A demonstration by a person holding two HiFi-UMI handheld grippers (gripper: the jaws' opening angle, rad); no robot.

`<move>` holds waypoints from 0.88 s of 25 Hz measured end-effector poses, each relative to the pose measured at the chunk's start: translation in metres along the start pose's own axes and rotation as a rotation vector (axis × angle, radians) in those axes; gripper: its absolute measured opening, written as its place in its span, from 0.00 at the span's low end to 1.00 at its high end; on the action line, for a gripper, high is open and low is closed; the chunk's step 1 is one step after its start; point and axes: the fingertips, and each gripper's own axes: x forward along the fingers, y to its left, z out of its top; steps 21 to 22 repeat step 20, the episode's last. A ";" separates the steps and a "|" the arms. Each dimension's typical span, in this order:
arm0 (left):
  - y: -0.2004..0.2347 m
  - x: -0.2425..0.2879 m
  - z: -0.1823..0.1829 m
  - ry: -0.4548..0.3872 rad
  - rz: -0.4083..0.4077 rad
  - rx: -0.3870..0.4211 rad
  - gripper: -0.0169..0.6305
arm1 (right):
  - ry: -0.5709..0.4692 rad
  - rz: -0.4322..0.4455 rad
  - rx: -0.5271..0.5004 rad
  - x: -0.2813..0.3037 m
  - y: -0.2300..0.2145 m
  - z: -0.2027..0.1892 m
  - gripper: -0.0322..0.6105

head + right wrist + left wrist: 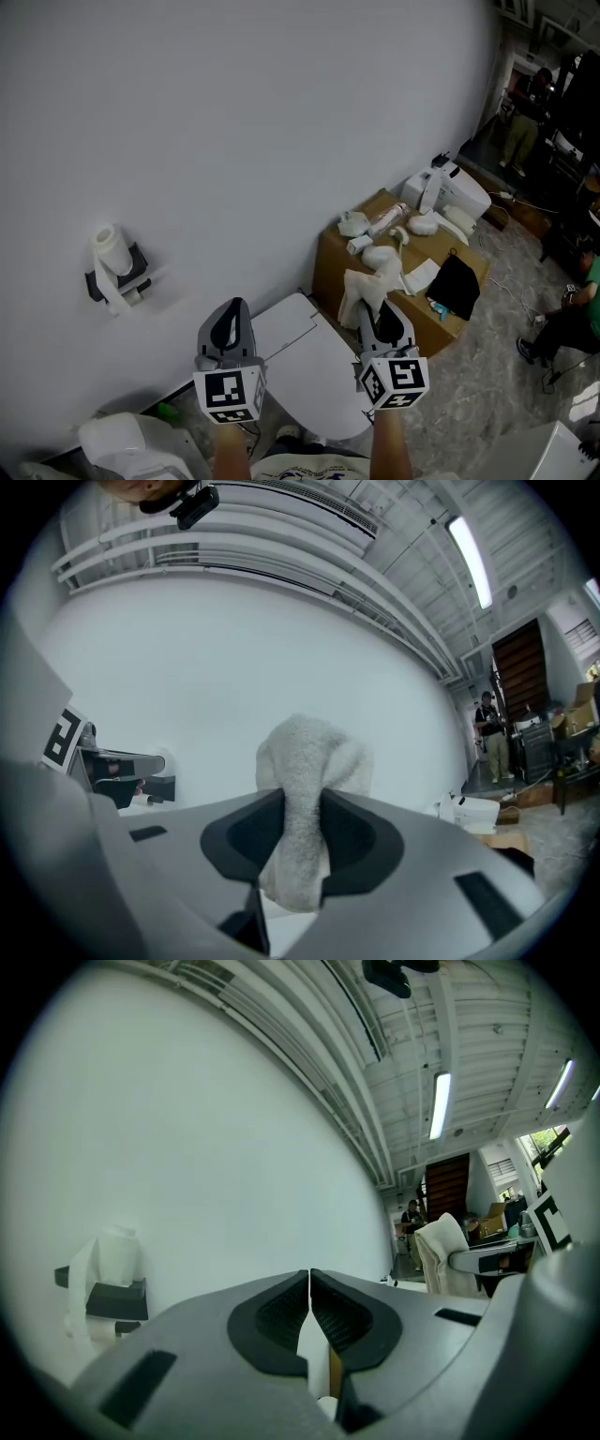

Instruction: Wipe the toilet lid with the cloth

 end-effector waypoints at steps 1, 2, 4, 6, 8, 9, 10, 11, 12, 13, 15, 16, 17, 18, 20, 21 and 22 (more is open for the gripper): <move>0.000 0.000 0.000 0.000 -0.001 0.001 0.04 | 0.001 -0.001 -0.001 0.000 0.000 0.000 0.21; 0.001 0.000 0.001 -0.001 0.000 0.001 0.04 | 0.001 -0.002 -0.002 0.000 0.000 0.001 0.21; 0.001 -0.001 0.003 -0.006 0.002 0.001 0.04 | 0.001 0.000 -0.003 0.000 0.001 0.002 0.21; 0.001 0.000 0.004 -0.009 0.002 0.000 0.04 | 0.002 0.003 -0.004 0.000 0.001 0.002 0.21; 0.001 0.001 0.004 -0.008 0.002 0.001 0.04 | 0.005 0.005 -0.006 0.001 0.001 0.002 0.21; 0.001 0.001 0.003 -0.006 0.002 0.001 0.04 | 0.006 0.004 -0.007 0.001 0.001 0.001 0.21; 0.002 0.001 0.003 -0.005 0.002 0.001 0.04 | 0.007 0.003 -0.008 0.001 0.000 0.001 0.21; 0.002 0.001 0.002 -0.004 0.002 0.002 0.05 | 0.008 0.002 -0.008 0.001 0.000 0.000 0.21; 0.002 0.001 0.001 -0.003 0.001 0.002 0.05 | 0.009 0.000 -0.008 0.001 0.000 0.000 0.21; 0.003 0.002 0.001 -0.002 0.002 0.001 0.05 | 0.010 -0.002 -0.007 0.002 -0.001 -0.001 0.21; 0.004 0.003 -0.001 0.002 0.003 0.000 0.04 | 0.013 -0.004 -0.006 0.003 -0.001 -0.002 0.21; 0.005 0.004 -0.002 0.003 0.003 -0.001 0.04 | 0.015 -0.005 -0.006 0.004 -0.001 -0.003 0.21; 0.005 0.004 -0.003 0.004 0.004 -0.002 0.05 | 0.016 -0.005 -0.006 0.004 -0.001 -0.003 0.21; 0.006 0.005 -0.003 0.004 0.004 -0.003 0.05 | 0.016 -0.006 -0.007 0.005 -0.001 -0.004 0.21; 0.007 0.006 -0.004 0.003 0.006 -0.005 0.04 | 0.017 -0.007 -0.010 0.007 -0.001 -0.005 0.21; 0.007 0.006 -0.004 0.003 0.006 -0.005 0.04 | 0.017 -0.007 -0.010 0.007 -0.001 -0.005 0.21; 0.007 0.006 -0.004 0.003 0.006 -0.005 0.04 | 0.017 -0.007 -0.010 0.007 -0.001 -0.005 0.21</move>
